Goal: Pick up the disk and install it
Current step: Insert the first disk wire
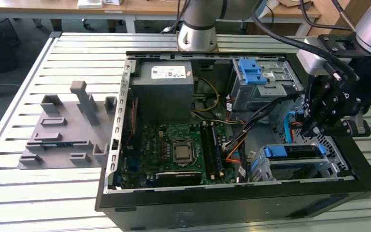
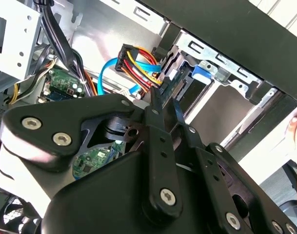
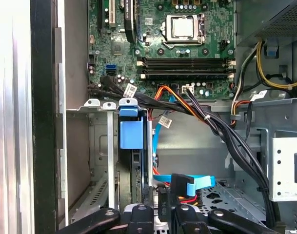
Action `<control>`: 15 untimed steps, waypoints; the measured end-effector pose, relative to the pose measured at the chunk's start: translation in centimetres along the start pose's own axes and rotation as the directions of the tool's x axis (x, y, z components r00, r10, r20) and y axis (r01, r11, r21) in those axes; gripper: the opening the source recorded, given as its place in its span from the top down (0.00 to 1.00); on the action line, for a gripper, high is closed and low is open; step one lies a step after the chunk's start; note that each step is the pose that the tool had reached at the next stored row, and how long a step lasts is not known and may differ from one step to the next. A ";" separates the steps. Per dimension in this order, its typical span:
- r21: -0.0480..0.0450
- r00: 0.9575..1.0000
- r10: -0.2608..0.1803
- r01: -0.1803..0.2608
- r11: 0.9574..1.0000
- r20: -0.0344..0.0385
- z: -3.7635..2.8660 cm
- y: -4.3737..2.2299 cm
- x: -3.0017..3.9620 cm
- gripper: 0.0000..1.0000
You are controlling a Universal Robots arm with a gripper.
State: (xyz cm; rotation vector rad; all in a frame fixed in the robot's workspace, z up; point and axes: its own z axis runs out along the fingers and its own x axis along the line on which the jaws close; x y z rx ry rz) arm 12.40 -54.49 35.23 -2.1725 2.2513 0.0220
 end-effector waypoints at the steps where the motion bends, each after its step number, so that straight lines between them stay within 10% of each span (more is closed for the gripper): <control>1: 0.000 1.000 0.000 0.000 1.000 0.000 0.01 -0.01 0.00 0.75; 15: 0.000 1.000 0.000 0.000 1.000 -0.001 -0.14 0.00 -0.15 0.75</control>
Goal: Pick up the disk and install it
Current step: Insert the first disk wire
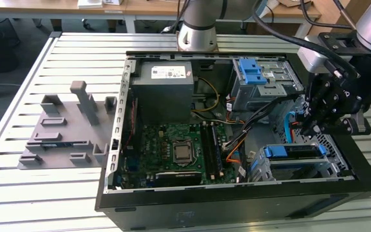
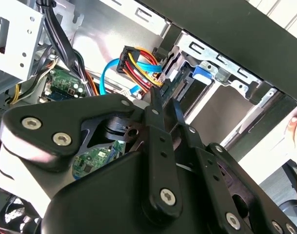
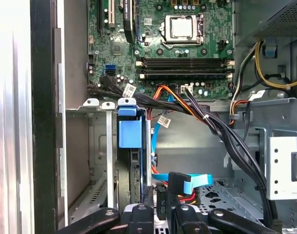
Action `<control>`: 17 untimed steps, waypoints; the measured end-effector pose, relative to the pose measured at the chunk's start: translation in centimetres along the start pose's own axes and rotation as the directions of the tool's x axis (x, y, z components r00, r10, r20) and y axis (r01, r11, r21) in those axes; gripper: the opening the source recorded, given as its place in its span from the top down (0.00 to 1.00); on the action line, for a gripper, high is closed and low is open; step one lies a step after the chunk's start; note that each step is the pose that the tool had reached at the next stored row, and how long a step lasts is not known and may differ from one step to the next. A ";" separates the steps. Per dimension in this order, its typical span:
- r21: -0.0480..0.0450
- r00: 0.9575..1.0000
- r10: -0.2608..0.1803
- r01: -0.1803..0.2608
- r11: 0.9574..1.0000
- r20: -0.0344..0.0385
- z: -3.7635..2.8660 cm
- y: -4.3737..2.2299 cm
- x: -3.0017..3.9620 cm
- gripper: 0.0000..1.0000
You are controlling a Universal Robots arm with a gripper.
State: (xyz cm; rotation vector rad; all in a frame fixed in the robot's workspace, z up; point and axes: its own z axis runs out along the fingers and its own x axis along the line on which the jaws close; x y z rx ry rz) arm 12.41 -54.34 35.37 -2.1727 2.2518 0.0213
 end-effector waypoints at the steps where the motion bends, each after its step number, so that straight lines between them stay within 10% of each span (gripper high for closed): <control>1: 0.000 1.000 0.000 0.000 1.000 0.000 0.08 0.00 -0.01 0.75; 9: 0.000 1.000 0.000 0.000 1.000 -0.002 0.36 -0.05 -0.05 0.83; 14: 0.002 0.998 0.004 -0.004 1.000 -0.057 0.41 -0.05 -0.04 0.83; 17: 0.000 0.998 0.006 -0.006 1.000 -0.057 0.59 -0.05 -0.03 0.83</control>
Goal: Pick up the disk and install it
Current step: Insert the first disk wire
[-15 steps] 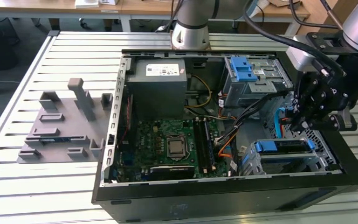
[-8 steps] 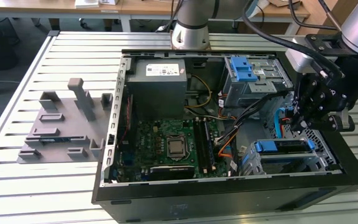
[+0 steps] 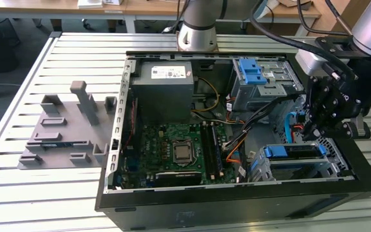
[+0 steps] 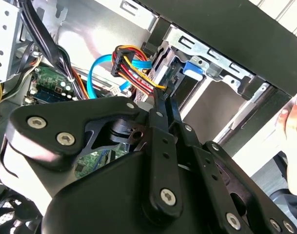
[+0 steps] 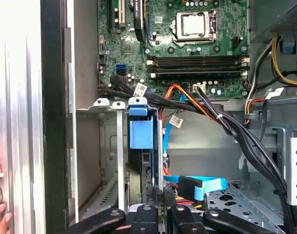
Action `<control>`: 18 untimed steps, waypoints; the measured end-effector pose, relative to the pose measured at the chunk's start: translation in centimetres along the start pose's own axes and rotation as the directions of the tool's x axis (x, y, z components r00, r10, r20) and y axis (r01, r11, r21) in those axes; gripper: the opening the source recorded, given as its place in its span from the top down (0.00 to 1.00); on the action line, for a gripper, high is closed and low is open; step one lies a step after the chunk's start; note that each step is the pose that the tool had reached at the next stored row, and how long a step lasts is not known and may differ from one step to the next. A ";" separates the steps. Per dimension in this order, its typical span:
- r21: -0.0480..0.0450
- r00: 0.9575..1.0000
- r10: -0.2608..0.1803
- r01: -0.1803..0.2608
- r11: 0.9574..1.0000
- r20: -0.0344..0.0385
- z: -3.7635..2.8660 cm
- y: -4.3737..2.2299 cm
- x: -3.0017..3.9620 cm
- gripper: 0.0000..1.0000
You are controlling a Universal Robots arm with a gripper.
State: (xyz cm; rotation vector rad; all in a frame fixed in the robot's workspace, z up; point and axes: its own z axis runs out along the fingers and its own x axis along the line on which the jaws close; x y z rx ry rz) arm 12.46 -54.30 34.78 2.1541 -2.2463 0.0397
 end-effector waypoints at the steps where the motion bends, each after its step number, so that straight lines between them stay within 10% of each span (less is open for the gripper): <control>1: -0.001 1.000 0.001 -0.001 1.000 0.000 0.09 0.00 0.01 0.83; 18: -0.008 0.998 0.067 -0.067 0.998 0.003 0.83 -0.02 0.50 0.83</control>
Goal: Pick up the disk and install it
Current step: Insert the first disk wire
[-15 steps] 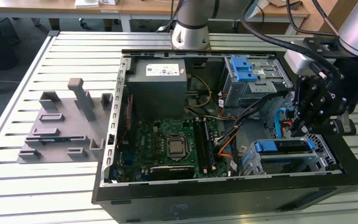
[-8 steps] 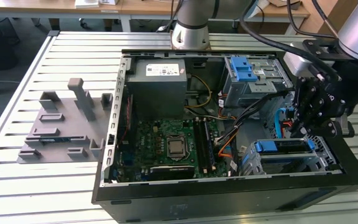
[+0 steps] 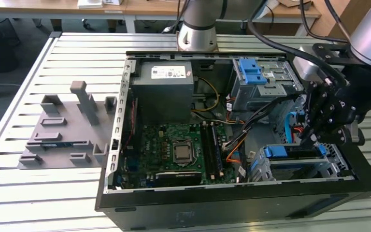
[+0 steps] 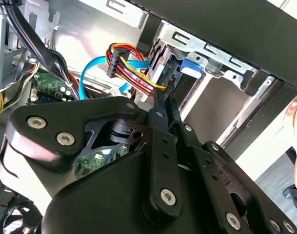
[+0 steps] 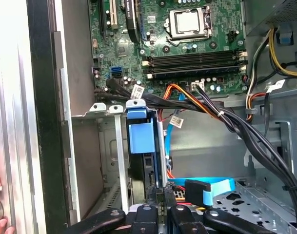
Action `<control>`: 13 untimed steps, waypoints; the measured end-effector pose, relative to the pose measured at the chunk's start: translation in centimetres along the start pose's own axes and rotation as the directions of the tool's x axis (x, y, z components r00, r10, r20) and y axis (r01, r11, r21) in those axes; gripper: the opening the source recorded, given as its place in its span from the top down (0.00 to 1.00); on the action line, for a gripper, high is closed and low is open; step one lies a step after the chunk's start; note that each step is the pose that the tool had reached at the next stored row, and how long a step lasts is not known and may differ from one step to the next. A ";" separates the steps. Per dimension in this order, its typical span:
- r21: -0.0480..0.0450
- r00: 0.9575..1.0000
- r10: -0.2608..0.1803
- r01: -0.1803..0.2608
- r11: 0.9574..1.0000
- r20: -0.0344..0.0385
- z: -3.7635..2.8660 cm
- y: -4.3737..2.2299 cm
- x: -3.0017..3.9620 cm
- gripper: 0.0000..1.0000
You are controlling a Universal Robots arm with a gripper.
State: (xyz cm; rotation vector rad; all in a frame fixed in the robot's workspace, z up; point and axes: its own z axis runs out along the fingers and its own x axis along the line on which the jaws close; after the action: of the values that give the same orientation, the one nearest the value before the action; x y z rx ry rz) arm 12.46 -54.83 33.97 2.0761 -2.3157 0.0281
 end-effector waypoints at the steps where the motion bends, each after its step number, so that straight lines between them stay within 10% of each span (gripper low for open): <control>1: 0.000 1.000 0.000 0.000 1.000 0.000 0.06 -0.02 0.06 0.83; 13: -0.012 1.000 0.000 0.000 1.000 0.001 0.38 -0.30 0.26 0.83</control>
State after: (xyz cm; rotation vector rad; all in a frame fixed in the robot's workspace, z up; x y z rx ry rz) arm 12.73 -55.14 33.60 2.0715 -2.3103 0.0140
